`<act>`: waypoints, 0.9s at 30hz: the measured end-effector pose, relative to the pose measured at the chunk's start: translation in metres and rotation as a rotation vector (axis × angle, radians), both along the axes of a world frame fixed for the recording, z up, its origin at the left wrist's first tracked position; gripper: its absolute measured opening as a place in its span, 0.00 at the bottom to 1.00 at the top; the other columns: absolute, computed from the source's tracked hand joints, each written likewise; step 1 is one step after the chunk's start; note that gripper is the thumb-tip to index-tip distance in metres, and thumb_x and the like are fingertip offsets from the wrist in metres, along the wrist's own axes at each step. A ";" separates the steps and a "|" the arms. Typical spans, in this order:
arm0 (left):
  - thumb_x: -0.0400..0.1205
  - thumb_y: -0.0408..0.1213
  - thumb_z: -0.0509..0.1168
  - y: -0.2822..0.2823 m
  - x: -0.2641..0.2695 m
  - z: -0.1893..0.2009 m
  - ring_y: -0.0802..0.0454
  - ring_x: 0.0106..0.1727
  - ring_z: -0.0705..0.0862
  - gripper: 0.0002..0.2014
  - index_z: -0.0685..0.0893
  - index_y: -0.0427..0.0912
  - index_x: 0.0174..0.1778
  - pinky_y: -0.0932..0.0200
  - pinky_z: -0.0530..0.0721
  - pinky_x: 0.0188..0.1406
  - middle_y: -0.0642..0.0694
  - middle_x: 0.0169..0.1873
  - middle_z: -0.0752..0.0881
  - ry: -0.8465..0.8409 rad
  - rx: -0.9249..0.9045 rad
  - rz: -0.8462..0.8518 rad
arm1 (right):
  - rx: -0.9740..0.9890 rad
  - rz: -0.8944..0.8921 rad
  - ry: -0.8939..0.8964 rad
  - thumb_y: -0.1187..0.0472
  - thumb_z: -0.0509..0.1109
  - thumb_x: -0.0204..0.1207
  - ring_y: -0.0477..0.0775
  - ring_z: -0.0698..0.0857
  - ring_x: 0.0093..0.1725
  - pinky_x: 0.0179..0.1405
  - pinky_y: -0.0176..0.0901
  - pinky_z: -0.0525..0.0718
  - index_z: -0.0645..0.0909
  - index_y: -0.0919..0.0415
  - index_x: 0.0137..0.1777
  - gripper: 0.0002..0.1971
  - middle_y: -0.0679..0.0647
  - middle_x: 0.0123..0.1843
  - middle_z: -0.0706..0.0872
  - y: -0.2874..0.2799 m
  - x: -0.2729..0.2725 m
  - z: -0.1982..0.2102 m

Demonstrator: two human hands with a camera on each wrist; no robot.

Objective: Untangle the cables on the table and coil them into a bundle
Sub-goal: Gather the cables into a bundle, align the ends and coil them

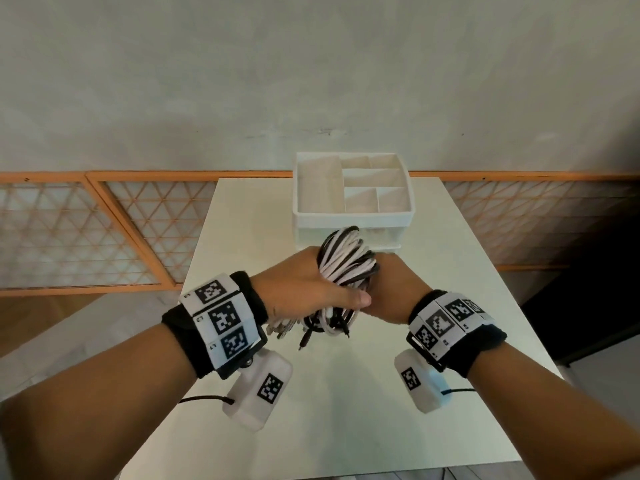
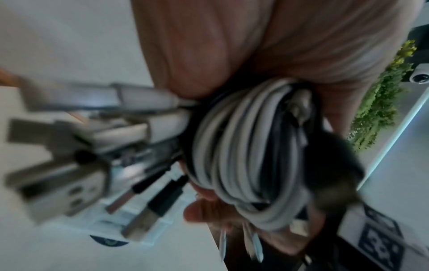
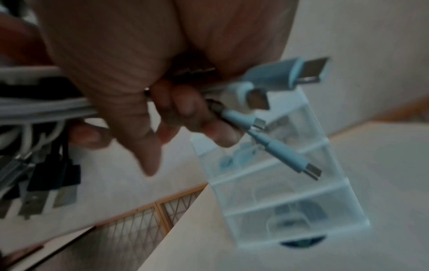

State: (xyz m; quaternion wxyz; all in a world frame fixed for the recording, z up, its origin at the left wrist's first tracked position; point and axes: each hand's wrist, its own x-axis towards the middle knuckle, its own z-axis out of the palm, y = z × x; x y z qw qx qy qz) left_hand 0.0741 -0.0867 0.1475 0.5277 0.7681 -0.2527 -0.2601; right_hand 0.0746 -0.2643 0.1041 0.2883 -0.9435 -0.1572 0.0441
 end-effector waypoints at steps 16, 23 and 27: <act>0.65 0.36 0.70 -0.007 0.007 -0.010 0.45 0.42 0.90 0.11 0.85 0.43 0.43 0.43 0.89 0.48 0.44 0.38 0.91 -0.103 0.032 0.432 | 0.391 -0.134 0.040 0.61 0.79 0.72 0.48 0.87 0.36 0.39 0.40 0.84 0.77 0.52 0.65 0.22 0.51 0.41 0.88 -0.012 0.005 0.033; 0.74 0.24 0.69 0.003 0.016 -0.006 0.44 0.41 0.91 0.04 0.87 0.32 0.42 0.51 0.89 0.48 0.39 0.37 0.92 -0.085 -0.026 0.571 | 0.444 -0.137 0.128 0.49 0.62 0.87 0.48 0.84 0.34 0.42 0.46 0.79 0.88 0.55 0.51 0.15 0.47 0.38 0.90 -0.028 -0.005 0.032; 0.74 0.24 0.70 0.003 0.016 -0.011 0.44 0.41 0.91 0.05 0.87 0.31 0.45 0.53 0.88 0.48 0.38 0.38 0.92 -0.084 -0.039 0.613 | 0.621 -0.149 0.267 0.48 0.57 0.87 0.49 0.79 0.35 0.37 0.44 0.73 0.88 0.63 0.55 0.22 0.46 0.38 0.88 -0.023 -0.010 0.029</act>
